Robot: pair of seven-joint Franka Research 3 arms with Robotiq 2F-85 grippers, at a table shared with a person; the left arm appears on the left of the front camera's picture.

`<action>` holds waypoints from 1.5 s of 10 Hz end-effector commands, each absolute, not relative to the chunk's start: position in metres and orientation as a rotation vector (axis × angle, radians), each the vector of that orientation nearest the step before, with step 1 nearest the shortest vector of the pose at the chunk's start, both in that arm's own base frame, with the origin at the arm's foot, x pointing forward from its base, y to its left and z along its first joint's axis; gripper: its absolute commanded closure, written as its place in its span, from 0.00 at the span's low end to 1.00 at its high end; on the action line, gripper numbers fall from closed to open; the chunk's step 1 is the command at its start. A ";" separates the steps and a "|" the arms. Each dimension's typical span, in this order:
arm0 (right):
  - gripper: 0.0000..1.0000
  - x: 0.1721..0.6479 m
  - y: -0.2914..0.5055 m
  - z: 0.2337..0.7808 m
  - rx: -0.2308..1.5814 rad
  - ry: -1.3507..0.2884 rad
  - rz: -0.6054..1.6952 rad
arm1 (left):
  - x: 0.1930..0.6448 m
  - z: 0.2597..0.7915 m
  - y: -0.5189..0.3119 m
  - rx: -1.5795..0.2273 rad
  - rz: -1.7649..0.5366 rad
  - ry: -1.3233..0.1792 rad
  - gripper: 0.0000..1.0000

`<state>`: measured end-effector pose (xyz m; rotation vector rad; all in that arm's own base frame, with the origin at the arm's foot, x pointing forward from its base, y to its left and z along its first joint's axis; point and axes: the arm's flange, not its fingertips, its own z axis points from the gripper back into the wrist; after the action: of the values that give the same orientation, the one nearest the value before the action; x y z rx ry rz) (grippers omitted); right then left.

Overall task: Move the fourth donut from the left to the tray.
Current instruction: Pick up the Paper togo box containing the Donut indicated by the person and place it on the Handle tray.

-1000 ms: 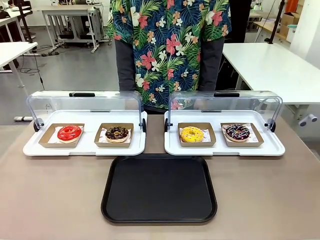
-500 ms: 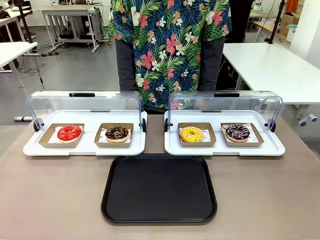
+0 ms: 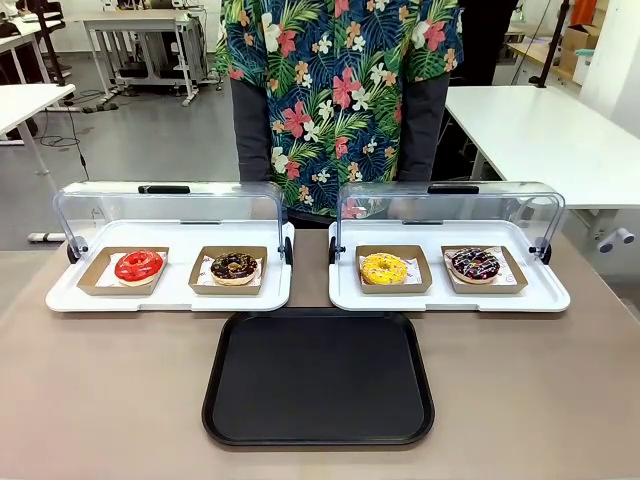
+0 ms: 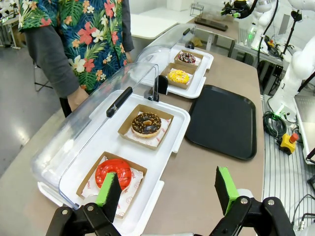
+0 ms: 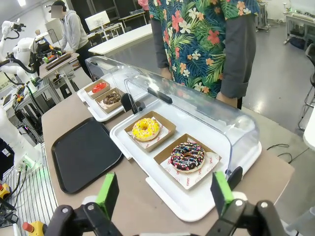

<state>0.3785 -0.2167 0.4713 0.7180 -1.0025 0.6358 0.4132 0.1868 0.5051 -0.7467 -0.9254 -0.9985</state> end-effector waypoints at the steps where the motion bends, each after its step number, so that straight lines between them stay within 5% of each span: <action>1: 0.00 0.382 -0.218 0.473 0.716 -1.037 0.653 | 0.412 0.506 0.186 -0.751 -1.013 -0.924 0.00; 15: 0.00 0.382 -0.218 0.473 0.716 -1.037 0.653 | 0.412 0.506 0.186 -0.751 -1.013 -0.924 0.00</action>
<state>0.3784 -0.2168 0.4713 0.7179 -1.0028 0.6363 0.4132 0.1868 0.5051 -0.7467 -0.9255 -0.9985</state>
